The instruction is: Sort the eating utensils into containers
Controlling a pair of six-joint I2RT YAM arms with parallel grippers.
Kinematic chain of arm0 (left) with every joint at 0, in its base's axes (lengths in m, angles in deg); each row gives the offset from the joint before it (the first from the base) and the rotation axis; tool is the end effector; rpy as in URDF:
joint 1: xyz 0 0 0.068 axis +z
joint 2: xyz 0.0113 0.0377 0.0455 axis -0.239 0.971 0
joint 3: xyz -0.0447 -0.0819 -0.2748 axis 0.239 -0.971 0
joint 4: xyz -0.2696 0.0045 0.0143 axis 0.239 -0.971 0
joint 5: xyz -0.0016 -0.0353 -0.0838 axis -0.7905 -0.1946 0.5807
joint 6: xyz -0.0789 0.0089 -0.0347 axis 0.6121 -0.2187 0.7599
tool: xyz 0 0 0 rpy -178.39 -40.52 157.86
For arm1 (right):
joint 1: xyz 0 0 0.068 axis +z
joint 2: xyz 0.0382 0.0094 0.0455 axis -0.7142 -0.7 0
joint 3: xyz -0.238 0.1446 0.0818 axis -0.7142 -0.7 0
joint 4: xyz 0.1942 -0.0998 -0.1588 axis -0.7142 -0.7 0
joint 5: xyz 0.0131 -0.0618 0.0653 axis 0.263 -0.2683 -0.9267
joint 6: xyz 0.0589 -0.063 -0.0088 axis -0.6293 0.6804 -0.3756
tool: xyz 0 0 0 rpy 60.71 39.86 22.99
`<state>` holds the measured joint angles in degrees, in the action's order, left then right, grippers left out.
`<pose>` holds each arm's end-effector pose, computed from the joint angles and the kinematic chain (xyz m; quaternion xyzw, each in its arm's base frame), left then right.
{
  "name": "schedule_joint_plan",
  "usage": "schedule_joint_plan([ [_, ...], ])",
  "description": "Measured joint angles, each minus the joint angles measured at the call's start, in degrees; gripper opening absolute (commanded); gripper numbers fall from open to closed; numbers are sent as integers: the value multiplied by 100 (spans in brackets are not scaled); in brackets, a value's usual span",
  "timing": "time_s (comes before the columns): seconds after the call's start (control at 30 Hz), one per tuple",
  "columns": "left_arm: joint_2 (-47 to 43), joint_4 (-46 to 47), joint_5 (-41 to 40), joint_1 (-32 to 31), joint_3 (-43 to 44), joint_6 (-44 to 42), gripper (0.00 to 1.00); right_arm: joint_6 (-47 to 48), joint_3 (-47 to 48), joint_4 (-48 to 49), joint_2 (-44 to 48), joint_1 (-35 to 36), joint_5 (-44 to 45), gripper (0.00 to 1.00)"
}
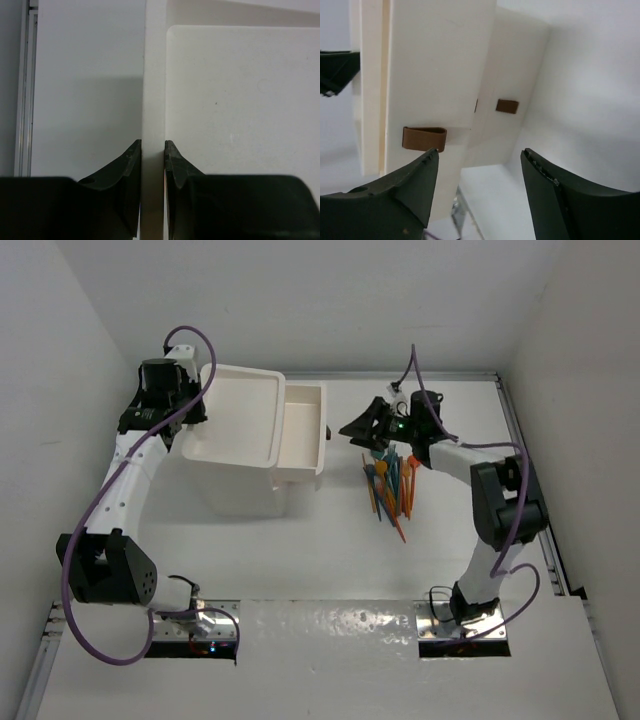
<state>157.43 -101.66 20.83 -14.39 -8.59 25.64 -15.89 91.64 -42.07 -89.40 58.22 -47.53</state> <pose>0.3552 -0.0032 0.3581 0.0261 0.8792 0.0113 0.4756 0.4107 0.1487 0.1948 0.0979 0.7723 0.5789 0.2426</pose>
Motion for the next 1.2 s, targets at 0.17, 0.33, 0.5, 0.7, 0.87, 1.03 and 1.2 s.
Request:
schedule_joint_plan([
  [0.17,0,-11,9,2,9,2,12,1784,680,-2673,925,-7,1547,59],
  [0.33,0,-11,46,20,11,13,14,2769,673,-4033,1934,-11,3639,42],
  [0.5,0,-11,74,26,11,24,16,3027,240,-4680,1853,-33,4876,41],
  [0.7,-9,-11,140,28,11,72,18,3060,-116,-5145,1054,-87,5386,39],
  [0.87,-9,-13,142,31,11,136,19,3143,-155,-5176,833,-212,5488,37],
  [1.03,-11,-11,140,33,11,205,25,3202,-155,-5132,796,-323,5515,33],
  [1.2,-20,-11,225,39,11,343,34,3270,-151,-4977,575,-431,5462,30],
])
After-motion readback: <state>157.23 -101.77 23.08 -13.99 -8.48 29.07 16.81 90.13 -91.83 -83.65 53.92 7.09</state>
